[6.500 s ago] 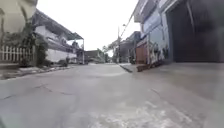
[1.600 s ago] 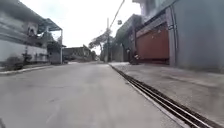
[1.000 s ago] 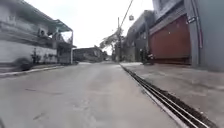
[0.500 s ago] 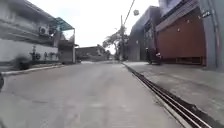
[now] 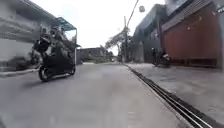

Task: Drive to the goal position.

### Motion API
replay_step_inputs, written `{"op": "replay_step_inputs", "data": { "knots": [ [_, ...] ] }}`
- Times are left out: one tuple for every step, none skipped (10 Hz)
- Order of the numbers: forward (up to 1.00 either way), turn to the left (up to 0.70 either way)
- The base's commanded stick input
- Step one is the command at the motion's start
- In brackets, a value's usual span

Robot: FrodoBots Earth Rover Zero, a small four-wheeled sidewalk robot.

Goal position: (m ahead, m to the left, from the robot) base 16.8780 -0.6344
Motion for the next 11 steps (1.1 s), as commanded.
{"op": "replay_step_inputs", "data": {
  "knots": [
    [1.0,0.0],
    [1.0,0.0],
    [1.0,0.0],
    [1.0,0.0],
    [1.0,0.0],
    [1.0,0.0],
    [1.0,0.0],
    [1.0,-0.03],
    [1.0,-0.18],
    [1.0,-0.4],
    [1.0,-0.4]
  ]
}}
